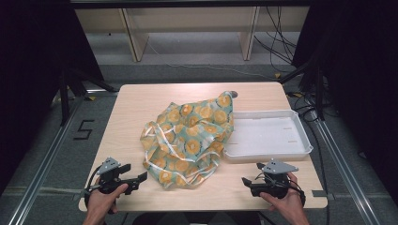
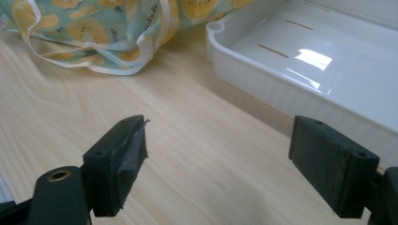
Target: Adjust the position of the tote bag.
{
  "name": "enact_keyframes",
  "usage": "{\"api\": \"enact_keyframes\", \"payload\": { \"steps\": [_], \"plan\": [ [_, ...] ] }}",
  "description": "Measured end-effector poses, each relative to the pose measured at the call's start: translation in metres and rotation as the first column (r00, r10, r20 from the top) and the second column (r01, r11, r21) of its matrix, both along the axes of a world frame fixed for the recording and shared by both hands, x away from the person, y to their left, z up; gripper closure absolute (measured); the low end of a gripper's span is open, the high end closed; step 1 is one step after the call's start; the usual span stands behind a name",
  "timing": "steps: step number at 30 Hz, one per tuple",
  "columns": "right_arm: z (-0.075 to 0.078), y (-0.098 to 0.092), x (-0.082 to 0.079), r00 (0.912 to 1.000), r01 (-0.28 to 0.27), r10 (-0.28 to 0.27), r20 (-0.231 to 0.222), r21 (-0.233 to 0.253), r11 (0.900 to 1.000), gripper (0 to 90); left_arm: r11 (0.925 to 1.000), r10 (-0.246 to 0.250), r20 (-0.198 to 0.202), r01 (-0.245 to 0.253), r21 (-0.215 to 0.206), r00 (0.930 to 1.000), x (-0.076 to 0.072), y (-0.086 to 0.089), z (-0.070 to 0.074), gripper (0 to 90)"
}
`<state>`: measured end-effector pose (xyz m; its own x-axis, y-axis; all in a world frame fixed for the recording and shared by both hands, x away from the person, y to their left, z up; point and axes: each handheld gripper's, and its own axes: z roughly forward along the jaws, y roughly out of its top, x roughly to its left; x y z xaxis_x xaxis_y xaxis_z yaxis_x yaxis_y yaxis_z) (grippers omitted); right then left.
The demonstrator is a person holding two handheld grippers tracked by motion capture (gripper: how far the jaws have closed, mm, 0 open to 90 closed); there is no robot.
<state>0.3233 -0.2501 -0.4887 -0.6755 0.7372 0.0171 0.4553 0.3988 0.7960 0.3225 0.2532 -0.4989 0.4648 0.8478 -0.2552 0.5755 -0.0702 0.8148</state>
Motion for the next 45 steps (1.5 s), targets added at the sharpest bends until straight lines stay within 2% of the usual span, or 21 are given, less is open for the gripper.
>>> {"api": "enact_keyframes", "payload": {
  "steps": [1,7,9,13,14,16,19,21,22,24,26,27,29,32,35,37,38,39,40,44,45],
  "plan": [
    [0.0,0.001,-0.001,0.9997,0.023,-0.023,0.004,0.002,1.0,20.4,1.0,-0.001,0.0,0.001,-0.002,1.0,0.0,0.0,0.0,15.8],
    [0.0,-0.001,-0.001,0.9997,0.021,-0.02,0.016,-0.004,1.0,20.5,0.9995,0.011,-0.002,-0.011,-0.029,0.9999,0.003,0.002,0.002,15.7],
    [0.001,-0.001,-0.002,0.9998,0.018,-0.017,-0.01,0.01,1.0,20.6,0.9992,0.017,0.0,-0.017,-0.036,0.9999,0.005,0.002,0.002,15.7],
    [0.001,-0.001,-0.001,0.9997,0.022,-0.023,0.009,0.002,1.0,21.0,0.9971,0.025,-0.004,-0.025,-0.073,0.9997,0.011,0.004,0.006,16.8],
    [0.001,-0.001,-0.001,0.9998,0.015,-0.015,-0.014,0.018,1.0,21.2,0.9967,0.024,-0.003,-0.025,-0.077,0.9997,0.013,0.004,0.007,17.4],
    [0.002,-0.001,-0.002,0.9994,0.034,-0.034,-0.012,0.013,0.999,21.4,0.9963,0.036,-0.005,-0.036,-0.078,0.9993,0.016,0.003,0.01,18.2],
    [0.001,-0.002,-0.002,0.9994,0.031,-0.031,-0.013,0.018,0.999,21.4,0.9962,0.028,-0.003,-0.028,-0.082,0.9996,0.023,0.0,0.013,19.5],
    [0.0,-0.004,0.001,0.9999,-0.009,0.009,0.005,0.014,1.0,21.4,0.9963,0.026,-0.001,-0.026,-0.082,0.9997,0.029,-0.003,0.016,19.5],
    [0.0,-0.003,-0.001,0.9999,0.009,-0.009,0.012,0.014,1.0,21.5,0.9968,0.02,0.0,-0.02,-0.077,0.9998,0.032,-0.004,0.017,19.6],
    [0.0,-0.003,0.001,0.9999,0.003,-0.003,0.011,0.003,1.0,21.5,0.9965,0.027,0.0,-0.027,-0.079,0.9996,0.038,-0.004,0.019,20.4],
    [0.001,0.002,-0.003,0.9988,0.028,-0.027,-0.042,0.036,0.999,21.6,0.9956,0.04,-0.003,-0.04,-0.084,0.9992,0.046,-0.003,0.019,20.8],
    [0.002,0.0,-0.002,0.9995,0.019,-0.019,-0.023,0.02,1.0,21.9,0.9955,0.046,-0.009,-0.047,-0.082,0.9989,0.05,-0.003,0.019,21.4],
    [0.001,0.0,0.0,1.0,-0.002,0.002,0.008,0.008,1.0,22.0,0.9966,0.042,-0.024,-0.043,-0.07,0.9988,0.059,-0.002,0.017,21.4],
    [0.0,0.0,0.001,1.0,-0.003,0.003,0.009,0.003,1.0,22.0,0.9972,0.038,-0.047,-0.041,-0.062,0.9981,0.073,-0.005,0.014,21.2],
    [0.001,0.001,0.001,1.0,0.001,-0.001,0.007,0.006,1.0,22.0,0.9994,0.025,-0.063,-0.026,-0.022,0.9977,0.083,-0.012,0.012,20.9],
    [0.0,0.001,0.002,1.0,-0.002,0.002,0.008,0.003,1.0,22.0,0.9996,0.003,-0.069,-0.001,0.03,0.9976,0.087,-0.016,0.011,21.0],
    [0.0,0.001,0.003,1.0,-0.004,0.004,0.009,0.001,1.0,22.0,0.9994,0.001,-0.077,0.002,0.035,0.997,0.09,-0.019,0.009,21.5],
    [0.0,0.003,0.0,0.9996,0.013,-0.012,-0.027,0.015,1.0,22.0,0.9994,-0.005,-0.086,0.008,0.034,0.9962,0.092,-0.02,0.007,23.1],
    [0.0,0.003,0.002,0.9999,-0.013,0.013,0.011,0.001,1.0,22.2,0.9994,-0.012,-0.094,0.015,0.032,0.9955,0.094,-0.021,0.005,29.0],
    [0.0,0.003,0.002,0.9996,-0.026,0.026,-0.009,0.0,1.0,22.4,0.9909,-0.08,-0.132,0.094,0.097,0.988,0.097,-0.026,-0.001,37.1],
    [0.0,0.004,0.003,0.9992,-0.04,0.04,-0.009,0.005,0.999,22.4,0.9864,-0.1,-0.138,0.116,0.116,0.9854,0.097,-0.027,-0.002,44.7]
  ]
}}
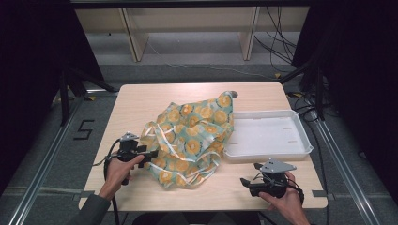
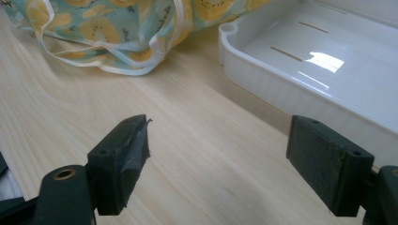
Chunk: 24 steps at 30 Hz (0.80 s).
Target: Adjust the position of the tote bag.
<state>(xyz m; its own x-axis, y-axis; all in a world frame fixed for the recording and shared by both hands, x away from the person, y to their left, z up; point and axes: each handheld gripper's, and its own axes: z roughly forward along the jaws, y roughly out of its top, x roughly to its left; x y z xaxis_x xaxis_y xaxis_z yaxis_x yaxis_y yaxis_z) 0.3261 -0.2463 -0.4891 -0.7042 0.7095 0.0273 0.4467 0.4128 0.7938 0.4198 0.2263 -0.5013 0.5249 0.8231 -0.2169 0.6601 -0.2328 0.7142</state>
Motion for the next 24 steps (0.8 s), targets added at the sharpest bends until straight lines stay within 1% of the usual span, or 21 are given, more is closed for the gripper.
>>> {"api": "enact_keyframes", "payload": {
  "steps": [1,2,4,5,6,7,9,10,11,12,13,14,15,17,18,19,21,22,23,24],
  "plan": [
    [0.0,0.0,0.0,1.0,0.0,0.0,-0.001,0.0,1.0,22.4,1.0,-0.001,0.006,0.001,0.004,1.0,0.001,-0.002,-0.002,44.7],
    [0.0,0.0,0.0,1.0,-0.001,0.001,-0.001,-0.001,1.0,22.4,0.9995,-0.023,0.011,0.022,0.02,0.9997,0.001,-0.002,-0.002,52.4],
    [0.001,0.0,-0.001,0.9999,0.011,-0.011,-0.004,-0.005,1.0,22.6,0.9989,-0.043,0.021,0.043,0.02,0.9988,0.002,-0.005,-0.005,68.4],
    [0.001,0.001,-0.001,1.0,0.008,-0.008,-0.004,-0.006,1.0,22.6,0.9961,-0.076,0.027,0.075,0.047,0.9967,0.002,-0.005,-0.006,76.4],
    [0.0,0.001,-0.001,0.9999,0.012,-0.012,0.003,-0.002,1.0,22.6,0.9941,-0.092,0.036,0.089,0.062,0.9951,0.0,-0.006,-0.007,82.6],
    [0.0,0.001,-0.001,0.9999,0.011,-0.011,-0.001,-0.004,1.0,22.6,0.9922,-0.104,0.048,0.101,0.073,0.9934,-0.001,-0.007,-0.007,86.6],
    [0.001,0.002,0.0,1.0,0.007,-0.007,0.0,-0.007,1.0,22.7,0.9907,-0.129,0.044,0.127,0.05,0.9907,-0.007,-0.01,-0.008,88.7],
    [0.001,0.002,0.0,0.9999,0.005,-0.005,0.015,-0.01,1.0,22.7,0.9877,-0.15,0.039,0.148,0.051,0.9879,-0.01,-0.012,-0.008,88.9],
    [0.001,0.002,0.001,0.9999,0.008,-0.008,0.013,-0.008,1.0,22.7,0.984,-0.17,0.037,0.167,0.062,0.9848,-0.014,-0.013,-0.008,89.1],
    [0.001,0.003,0.001,1.0,-0.007,0.007,0.001,-0.005,1.0,22.8,0.9838,-0.175,0.033,0.173,0.047,0.9841,-0.018,-0.016,-0.008,89.2],
    [0.002,0.003,0.002,0.9999,-0.01,0.01,0.013,-0.008,1.0,22.8,0.9813,-0.189,0.029,0.188,0.041,0.9815,-0.022,-0.017,-0.007,89.2],
    [0.003,0.004,0.002,1.0,-0.003,0.003,0.007,-0.01,1.0,22.8,0.9773,-0.207,0.03,0.206,0.05,0.9778,-0.026,-0.018,-0.006,89.2],
    [0.003,0.006,0.002,1.0,0.004,-0.004,0.008,-0.001,1.0,22.8,0.9781,-0.206,0.032,0.205,0.038,0.978,-0.031,-0.02,-0.006,89.2],
    [0.005,0.007,0.006,0.9994,-0.007,0.008,0.033,-0.018,1.0,22.9,0.9705,-0.238,0.04,0.237,0.048,0.9703,-0.038,-0.019,-0.004,89.2],
    [0.006,0.01,0.007,0.9995,-0.001,0.001,0.031,-0.009,1.0,22.9,0.968,-0.247,0.038,0.245,0.056,0.9683,-0.041,-0.018,-0.003,89.2],
    [0.007,0.012,0.01,0.999,-0.008,0.009,0.043,-0.017,1.0,22.9,0.9685,-0.244,0.044,0.241,0.062,0.9688,-0.044,-0.018,-0.003,89.2],
    [0.008,0.02,0.015,0.9988,-0.021,0.022,0.044,-0.015,1.0,22.8,0.968,-0.247,0.04,0.245,0.056,0.9682,-0.047,-0.015,-0.002,89.3],
    [0.01,0.024,0.018,0.9983,-0.036,0.037,0.044,-0.026,0.999,22.8,0.9674,-0.249,0.048,0.247,0.057,0.9672,-0.048,-0.014,-0.001,89.2],
    [0.011,0.03,0.021,0.9978,-0.048,0.049,0.044,-0.026,0.999,22.8,0.9771,-0.213,0.062,0.212,0.016,0.9752,-0.05,-0.016,-0.001,89.2],
    [0.013,0.036,0.024,0.9968,-0.058,0.06,0.053,-0.033,0.998,22.6,0.9757,-0.219,0.064,0.218,0.023,0.9737,-0.051,-0.014,0.0,89.2]
  ]
}}
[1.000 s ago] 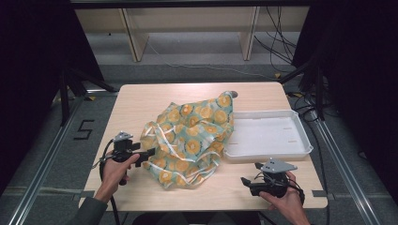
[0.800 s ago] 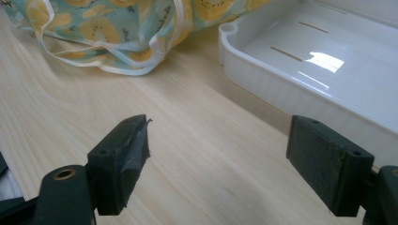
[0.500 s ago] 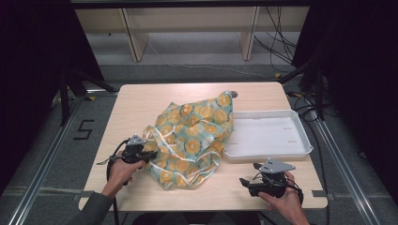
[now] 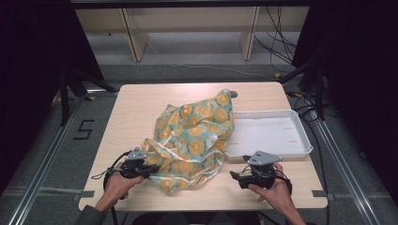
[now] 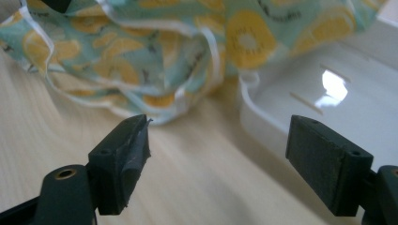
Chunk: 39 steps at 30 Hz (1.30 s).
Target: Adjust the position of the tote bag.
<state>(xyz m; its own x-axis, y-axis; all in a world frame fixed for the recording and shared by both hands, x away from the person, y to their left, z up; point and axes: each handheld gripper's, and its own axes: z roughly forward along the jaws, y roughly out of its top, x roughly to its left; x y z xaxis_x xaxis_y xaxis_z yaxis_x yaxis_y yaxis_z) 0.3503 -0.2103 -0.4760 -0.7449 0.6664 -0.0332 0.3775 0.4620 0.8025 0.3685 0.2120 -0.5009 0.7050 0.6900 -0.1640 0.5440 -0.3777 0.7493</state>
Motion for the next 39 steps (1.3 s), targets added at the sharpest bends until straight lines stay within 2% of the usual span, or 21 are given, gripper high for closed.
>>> {"api": "enact_keyframes", "payload": {
  "steps": [3,5,6,7,9,10,11,13,14,16,18,19,20,21,22,23,24,25,30,37,39],
  "plan": [
    [0.003,0.021,0.011,0.9993,-0.023,0.023,0.03,-0.016,1.0,22.6,0.9999,-0.001,0.008,0.001,0.012,1.0,-0.002,0.005,0.002,88.7],
    [0.004,0.037,0.019,0.9988,-0.035,0.036,0.033,-0.028,0.999,22.5,0.9986,0.047,0.031,-0.047,0.025,0.9984,-0.001,0.008,0.0,79.5],
    [0.004,0.044,0.023,0.998,-0.043,0.045,0.043,-0.039,0.998,22.5,0.997,0.056,0.025,-0.057,0.051,0.9981,0.0,0.01,0.0,72.9],
    [0.005,0.058,0.029,0.9975,-0.043,0.046,0.054,-0.062,0.997,22.2,0.9955,0.072,0.016,-0.073,0.061,0.9972,0.002,0.01,-0.001,56.8],
    [0.005,0.064,0.033,0.9967,-0.051,0.055,0.06,-0.076,0.996,22.2,0.993,0.1,0.004,-0.1,0.062,0.995,0.003,0.01,-0.002,53.0],
    [0.004,0.07,0.036,0.997,-0.047,0.051,0.058,-0.076,0.996,21.9,0.9913,0.102,0.002,-0.101,0.083,0.9948,0.004,0.01,-0.002,49.4],
    [0.004,0.075,0.038,0.9982,-0.046,0.05,0.033,-0.094,0.994,21.3,0.9891,0.1,-0.011,-0.099,0.11,0.9949,0.006,0.01,-0.002,45.7],
    [-0.001,0.085,0.045,0.9978,-0.046,0.051,0.041,-0.125,0.991,20.7,0.9873,0.113,-0.037,-0.108,0.117,0.9929,0.009,0.008,-0.005,41.9],
    [-0.004,0.09,0.047,0.9988,-0.044,0.046,0.015,-0.139,0.989,20.5,0.9871,0.113,-0.047,-0.107,0.119,0.9924,0.011,0.007,-0.007,41.4],
    [-0.009,0.097,0.051,0.9991,-0.043,0.043,-0.003,-0.18,0.983,19.2,0.9876,0.113,-0.051,-0.107,0.115,0.9923,0.014,0.004,-0.01,44.4],
    [-0.014,0.103,0.055,0.999,-0.042,0.037,-0.026,-0.216,0.976,22.1,0.9869,0.08,-0.03,-0.075,0.143,0.9963,0.016,0.003,-0.009,57.3],
    [-0.02,0.106,0.058,0.9986,-0.05,0.044,-0.028,-0.252,0.966,39.1,0.986,0.064,-0.012,-0.062,0.155,0.9979,0.015,0.002,-0.01,72.5],
    [-0.02,0.106,0.058,0.9986,-0.05,0.044,-0.028,-0.252,0.966,39.1,0.986,0.064,-0.012,-0.062,0.155,0.9979,0.015,0.002,-0.01,82.1],
    [-0.023,0.106,0.061,0.9988,-0.049,0.048,-0.012,-0.282,0.958,50.7,0.986,0.048,-0.001,-0.047,0.16,0.9989,0.014,0.003,-0.01,82.1],
    [-0.024,0.106,0.063,0.9979,-0.064,0.061,-0.021,-0.291,0.955,56.3,0.987,0.045,0.0,-0.045,0.155,0.999,0.013,0.002,-0.011,87.4],
    [-0.025,0.105,0.063,0.9981,-0.061,0.057,-0.024,-0.296,0.953,64.6,0.986,0.019,0.001,-0.018,0.166,0.9998,0.011,0.003,-0.01,88.7],
    [-0.025,0.104,0.063,0.9977,-0.066,0.059,-0.033,-0.294,0.953,71.0,0.9867,0.024,-0.001,-0.023,0.161,0.9997,0.008,0.002,-0.01,89.0],
    [-0.024,0.101,0.062,0.9949,-0.099,0.089,-0.046,-0.284,0.954,82.9,0.9867,0.016,0.003,-0.016,0.162,0.9999,0.005,0.002,-0.01,89.2],
    [-0.019,0.097,0.053,0.9902,-0.138,0.128,-0.054,-0.245,0.96,90.0,0.9892,-0.015,0.003,0.014,0.146,0.9999,-0.015,0.006,-0.005,89.3],
    [-0.016,0.089,0.029,0.9742,-0.222,0.208,-0.086,-0.213,0.951,90.0,0.9915,-0.063,0.0,0.062,0.114,0.998,-0.048,0.004,0.001,89.3],
    [-0.014,0.086,0.022,0.9658,-0.257,0.244,-0.089,-0.211,0.943,90.0,0.99,-0.068,-0.001,0.068,0.123,0.9977,-0.053,0.005,0.002,89.2]
  ]
}}
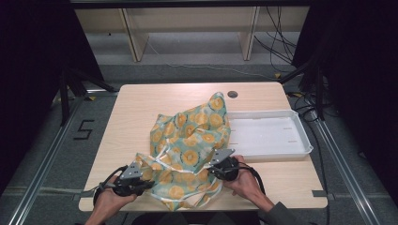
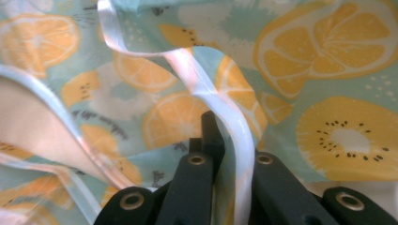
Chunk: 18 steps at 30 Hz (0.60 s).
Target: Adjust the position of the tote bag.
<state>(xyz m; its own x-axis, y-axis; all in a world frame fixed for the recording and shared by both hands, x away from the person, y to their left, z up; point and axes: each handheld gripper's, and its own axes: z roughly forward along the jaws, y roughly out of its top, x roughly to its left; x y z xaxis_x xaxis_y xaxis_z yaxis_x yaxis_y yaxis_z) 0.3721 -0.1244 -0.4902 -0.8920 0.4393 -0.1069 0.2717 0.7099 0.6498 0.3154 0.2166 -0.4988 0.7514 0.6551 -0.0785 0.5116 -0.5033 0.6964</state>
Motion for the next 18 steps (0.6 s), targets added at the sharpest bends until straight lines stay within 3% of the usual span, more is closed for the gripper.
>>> {"api": "enact_keyframes", "payload": {
  "steps": [1,2,3,4,6,8,9,10,11,12,13,15,17,18],
  "plan": [
    [0.001,-0.001,-0.003,0.9998,-0.018,0.018,0.002,-0.001,1.0,90.0,1.0,0.001,0.004,-0.001,-0.001,1.0,-0.001,0.0,0.0,89.1],
    [0.003,-0.002,-0.007,1.0,0.005,-0.005,-0.007,0.01,1.0,90.0,1.0,-0.001,0.007,0.001,0.003,1.0,-0.001,0.001,0.001,88.6],
    [0.005,-0.002,-0.011,0.9995,0.023,-0.022,-0.022,0.014,1.0,90.0,0.9997,0.003,0.023,-0.004,0.022,0.9997,0.0,0.002,0.002,83.0],
    [0.006,-0.003,-0.011,0.9999,0.014,-0.014,0.0,0.021,1.0,88.5,0.9987,0.033,0.045,-0.035,0.037,0.9984,0.002,0.002,0.004,72.0],
    [0.01,-0.005,-0.01,0.9996,0.029,-0.029,-0.001,0.023,0.999,74.5,0.9966,0.063,0.065,-0.066,0.05,0.9959,0.005,0.002,0.009,59.4],
    [0.015,-0.006,-0.01,0.9979,0.054,-0.055,0.034,0.02,0.998,57.0,0.9942,0.094,0.1,-0.099,0.044,0.9906,0.005,0.001,0.016,49.1],
    [0.019,-0.006,-0.012,0.9965,0.076,-0.077,0.031,0.029,0.997,52.6,0.9932,0.1,0.123,-0.107,0.046,0.9873,0.005,0.0,0.02,45.8],
    [0.023,-0.008,-0.013,0.9958,0.067,-0.069,0.06,0.037,0.997,48.5,0.9924,0.105,0.139,-0.113,0.049,0.9847,0.005,-0.001,0.023,42.3],
    [0.029,-0.01,-0.016,0.9941,0.088,-0.09,0.061,0.04,0.995,43.9,0.9917,0.103,0.154,-0.113,0.061,0.9827,0.005,-0.002,0.027,39.9],
    [0.034,-0.012,-0.017,0.9926,0.076,-0.08,0.091,0.046,0.996,39.9,0.9908,0.097,0.166,-0.111,0.077,0.9814,0.004,-0.004,0.031,38.6],
    [0.039,-0.014,-0.021,0.9889,0.097,-0.103,0.106,0.063,0.993,36.8,0.9913,0.086,0.171,-0.101,0.084,0.9816,0.004,-0.006,0.034,37.6],
    [0.046,-0.015,-0.023,0.9856,0.079,-0.093,0.141,0.098,0.992,32.1,0.994,0.063,0.177,-0.077,0.077,0.9822,0.005,-0.014,0.036,36.5],
    [0.05,-0.012,-0.025,0.9855,0.052,-0.066,0.156,0.097,0.994,28.6,0.9951,0.041,0.162,-0.055,0.082,0.986,0.008,-0.024,0.034,35.2],
    [0.046,-0.003,-0.027,0.9878,0.013,-0.025,0.153,0.078,0.997,25.5,0.9943,0.029,0.151,-0.044,0.097,0.9881,0.011,-0.029,0.033,33.7]
  ]
}}
